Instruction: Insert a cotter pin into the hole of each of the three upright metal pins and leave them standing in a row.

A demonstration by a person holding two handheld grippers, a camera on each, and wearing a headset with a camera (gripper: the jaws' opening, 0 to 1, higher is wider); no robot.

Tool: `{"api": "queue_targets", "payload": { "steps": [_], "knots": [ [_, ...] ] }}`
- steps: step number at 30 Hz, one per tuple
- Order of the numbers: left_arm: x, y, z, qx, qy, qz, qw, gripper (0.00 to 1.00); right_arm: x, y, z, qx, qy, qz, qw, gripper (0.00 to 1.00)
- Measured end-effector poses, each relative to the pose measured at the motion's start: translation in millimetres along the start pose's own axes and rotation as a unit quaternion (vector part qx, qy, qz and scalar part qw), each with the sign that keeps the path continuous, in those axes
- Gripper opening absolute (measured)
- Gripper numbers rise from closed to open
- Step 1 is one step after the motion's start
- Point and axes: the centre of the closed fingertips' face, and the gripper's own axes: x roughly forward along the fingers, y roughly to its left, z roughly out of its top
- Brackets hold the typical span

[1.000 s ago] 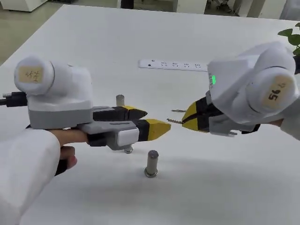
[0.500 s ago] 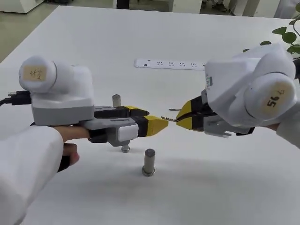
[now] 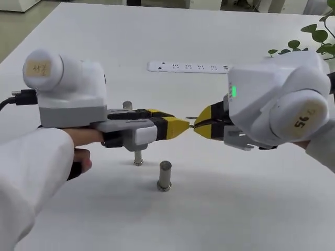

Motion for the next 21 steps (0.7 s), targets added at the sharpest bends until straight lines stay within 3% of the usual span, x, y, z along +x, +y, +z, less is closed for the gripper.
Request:
{"api": "queue_targets", "payload": {
  "steps": [21],
  "knots": [
    [1.2,-2.4,-3.6,-0.011,0.008,-0.008,0.9999,0.03,2.3,-3.4,7.2,-0.015,-0.006,-0.011,0.9998,0.00]
  ]
}}
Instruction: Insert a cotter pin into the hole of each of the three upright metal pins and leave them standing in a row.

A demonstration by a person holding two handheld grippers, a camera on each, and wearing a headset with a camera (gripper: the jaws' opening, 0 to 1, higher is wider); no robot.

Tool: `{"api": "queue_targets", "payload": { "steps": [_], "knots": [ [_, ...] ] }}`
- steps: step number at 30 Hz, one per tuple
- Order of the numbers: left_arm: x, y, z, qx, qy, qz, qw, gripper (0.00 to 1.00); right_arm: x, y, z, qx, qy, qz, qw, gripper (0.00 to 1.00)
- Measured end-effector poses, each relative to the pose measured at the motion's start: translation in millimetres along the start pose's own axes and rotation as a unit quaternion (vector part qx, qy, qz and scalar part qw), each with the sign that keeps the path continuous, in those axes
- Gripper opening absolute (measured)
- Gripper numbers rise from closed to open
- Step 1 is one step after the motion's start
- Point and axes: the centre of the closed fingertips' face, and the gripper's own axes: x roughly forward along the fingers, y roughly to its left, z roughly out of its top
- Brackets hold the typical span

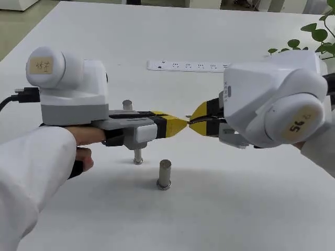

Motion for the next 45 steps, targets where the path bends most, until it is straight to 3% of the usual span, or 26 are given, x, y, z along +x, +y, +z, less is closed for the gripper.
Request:
{"api": "queue_targets", "payload": {
  "steps": [34,38,45],
  "knots": [
    [-0.4,-3.9,5.9,-0.032,-0.018,-0.002,0.9993,0.00,-5.2,-2.3,6.3,0.001,-0.012,-0.012,0.9999,0.00],
    [-1.2,-3.8,3.9,-0.042,-0.012,0.000,0.9990,0.00,-4.4,-0.7,6.6,-0.001,-0.013,-0.009,0.9999,0.00],
    [-3.1,-2.6,2.4,-0.031,-0.001,0.012,0.9995,0.00,-3.1,0.9,7.8,-0.016,-0.014,-0.007,0.9997,0.00]
  ]
}}
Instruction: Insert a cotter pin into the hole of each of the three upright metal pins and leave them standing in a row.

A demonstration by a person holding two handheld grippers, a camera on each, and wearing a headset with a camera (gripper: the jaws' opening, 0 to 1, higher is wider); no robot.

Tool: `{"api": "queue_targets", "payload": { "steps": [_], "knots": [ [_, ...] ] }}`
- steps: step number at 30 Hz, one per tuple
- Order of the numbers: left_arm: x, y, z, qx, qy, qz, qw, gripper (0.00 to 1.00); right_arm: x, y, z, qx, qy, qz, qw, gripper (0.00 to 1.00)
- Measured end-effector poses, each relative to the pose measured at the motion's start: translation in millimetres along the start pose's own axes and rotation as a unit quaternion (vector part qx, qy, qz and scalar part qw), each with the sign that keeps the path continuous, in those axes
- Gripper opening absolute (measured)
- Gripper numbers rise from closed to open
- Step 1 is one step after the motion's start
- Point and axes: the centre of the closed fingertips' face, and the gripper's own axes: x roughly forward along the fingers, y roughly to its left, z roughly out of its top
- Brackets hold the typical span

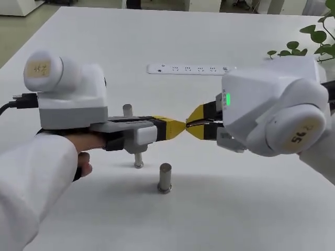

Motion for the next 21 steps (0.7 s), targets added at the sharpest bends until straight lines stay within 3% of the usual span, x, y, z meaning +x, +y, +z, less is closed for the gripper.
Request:
{"api": "queue_targets", "payload": {
  "steps": [5,11,14,21],
  "knots": [
    [-1.8,0.1,-0.2,0.006,0.000,-0.002,1.0000,0.00,0.4,0.6,2.6,-0.012,-0.011,0.001,0.9999,0.00],
    [-3.5,-0.5,0.2,0.005,-0.002,-0.003,1.0000,0.00,-0.9,1.1,6.5,0.000,-0.029,0.001,0.9996,0.00],
    [-4.2,0.1,0.2,0.006,-0.002,0.000,1.0000,0.00,-1.4,2.0,7.4,0.014,-0.037,0.003,0.9992,0.08],
    [-6.4,-1.0,1.3,0.018,-0.002,0.002,0.9998,0.00,-1.0,1.9,-2.5,0.022,-0.024,0.001,0.9995,0.12]
  ]
}}
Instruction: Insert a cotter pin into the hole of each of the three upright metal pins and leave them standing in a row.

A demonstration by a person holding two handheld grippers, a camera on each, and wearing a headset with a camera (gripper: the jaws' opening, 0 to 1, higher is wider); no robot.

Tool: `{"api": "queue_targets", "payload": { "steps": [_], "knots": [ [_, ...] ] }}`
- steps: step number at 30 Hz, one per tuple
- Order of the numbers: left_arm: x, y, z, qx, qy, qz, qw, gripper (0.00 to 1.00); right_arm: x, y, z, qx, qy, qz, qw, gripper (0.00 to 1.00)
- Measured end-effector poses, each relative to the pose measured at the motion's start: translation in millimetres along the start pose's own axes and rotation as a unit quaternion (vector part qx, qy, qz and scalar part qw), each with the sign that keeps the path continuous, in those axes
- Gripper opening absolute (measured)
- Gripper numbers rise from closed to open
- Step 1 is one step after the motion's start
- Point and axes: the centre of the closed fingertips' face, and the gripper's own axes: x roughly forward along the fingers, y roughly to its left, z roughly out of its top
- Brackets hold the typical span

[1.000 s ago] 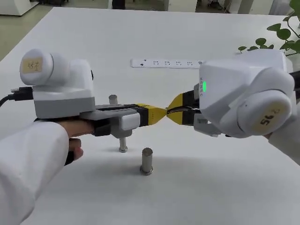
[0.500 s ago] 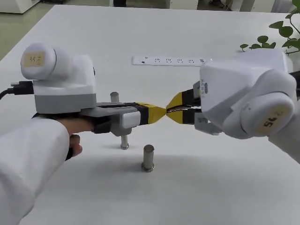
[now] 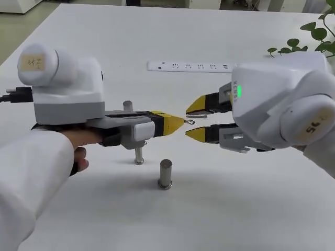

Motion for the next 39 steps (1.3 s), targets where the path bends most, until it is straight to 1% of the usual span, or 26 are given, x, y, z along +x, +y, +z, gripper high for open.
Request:
{"api": "queue_targets", "payload": {
  "steps": [4,7,11,14,15,17,18,20,21,22,23,25,27,28,30,31,32,33,35,37,39],
  "knots": [
    [-1.6,-2.9,1.3,-0.002,-0.003,-0.006,1.0000,0.00,-0.8,-0.8,-4.4,0.017,0.000,0.004,0.9999,0.13],
    [-2.7,-4.4,3.1,0.009,-0.005,-0.009,0.9999,0.00,-2.0,-1.7,-5.2,0.031,-0.003,0.006,0.9995,0.14],
    [-4.9,-6.0,6.0,0.023,-0.009,-0.013,0.9996,0.00,-2.5,-2.3,-5.1,0.059,-0.013,0.014,0.9981,0.15],
    [-7.0,-6.9,6.7,0.035,-0.010,-0.017,0.9992,0.00,-2.1,-0.7,-4.9,0.088,-0.022,0.029,0.9955,0.17],
    [-8.1,-7.7,7.3,0.039,-0.012,-0.019,0.9990,0.00,-0.5,1.9,-6.8,0.103,-0.024,0.038,0.9936,0.18],
    [-9.6,-8.8,8.3,0.045,-0.014,-0.021,0.9987,0.00,0.1,1.4,-8.4,0.114,-0.026,0.041,0.9922,0.21],
    [-10.7,-9.4,9.2,0.048,-0.015,-0.022,0.9985,0.00,0.7,2.3,-10.3,0.125,-0.025,0.048,0.9907,0.21],
    [-11.8,-10.1,10.5,0.055,-0.018,-0.024,0.9981,0.00,0.2,2.8,-10.3,0.139,-0.029,0.051,0.9886,0.21],
    [-12.5,-10.6,10.7,0.060,-0.018,-0.025,0.9977,0.00,0.6,3.9,-10.7,0.157,-0.036,0.057,0.9854,0.21],
    [-13.1,-10.8,10.6,0.066,-0.018,-0.026,0.9973,0.00,0.8,3.2,-10.2,0.166,-0.041,0.059,0.9835,0.21],
    [-13.9,-10.7,10.0,0.077,-0.017,-0.025,0.9966,0.00,-0.5,3.0,-9.5,0.171,-0.045,0.059,0.9826,0.21],
    [-14.8,-11.3,8.9,0.087,-0.014,-0.027,0.9958,0.00,-2.2,5.2,-7.6,0.194,-0.052,0.070,0.9771,0.21],
    [-16.3,-13.8,9.2,0.096,-0.017,-0.033,0.9947,0.00,-3.0,6.9,-6.7,0.209,-0.063,0.082,0.9725,0.20],
    [-17.2,-15.6,9.1,0.103,-0.018,-0.038,0.9938,0.00,-3.5,7.7,-6.2,0.219,-0.069,0.089,0.9691,0.18],
    [-17.9,-18.0,9.2,0.125,-0.017,-0.042,0.9911,0.00,-4.8,10.0,-4.9,0.234,-0.076,0.099,0.9641,0.18],
    [-18.2,-19.0,9.5,0.127,-0.018,-0.044,0.9908,0.00,-6.2,10.9,-2.8,0.243,-0.083,0.103,0.9609,0.19],
    [-18.4,-19.9,10.0,0.129,-0.019,-0.045,0.9905,0.00,-6.7,11.4,-1.0,0.248,-0.090,0.108,0.9586,0.19],
    [-18.8,-21.0,11.4,0.133,-0.023,-0.047,0.9898,0.00,-8.6,13.3,3.0,0.262,-0.102,0.115,0.9527,0.19],
    [-19.3,-22.5,12.5,0.140,-0.025,-0.051,0.9885,0.00,-10.2,13.2,3.7,0.268,-0.107,0.118,0.9500,0.19],
    [-19.5,-23.3,13.0,0.146,-0.026,-0.053,0.9875,0.00,-10.9,14.3,3.7,0.270,-0.107,0.120,0.9493,0.18],
    [-20.0,-24.4,12.5,0.150,-0.025,-0.057,0.9867,0.00,-11.2,15.7,3.6,0.275,-0.109,0.128,0.9469,0.18]
  ]
}}
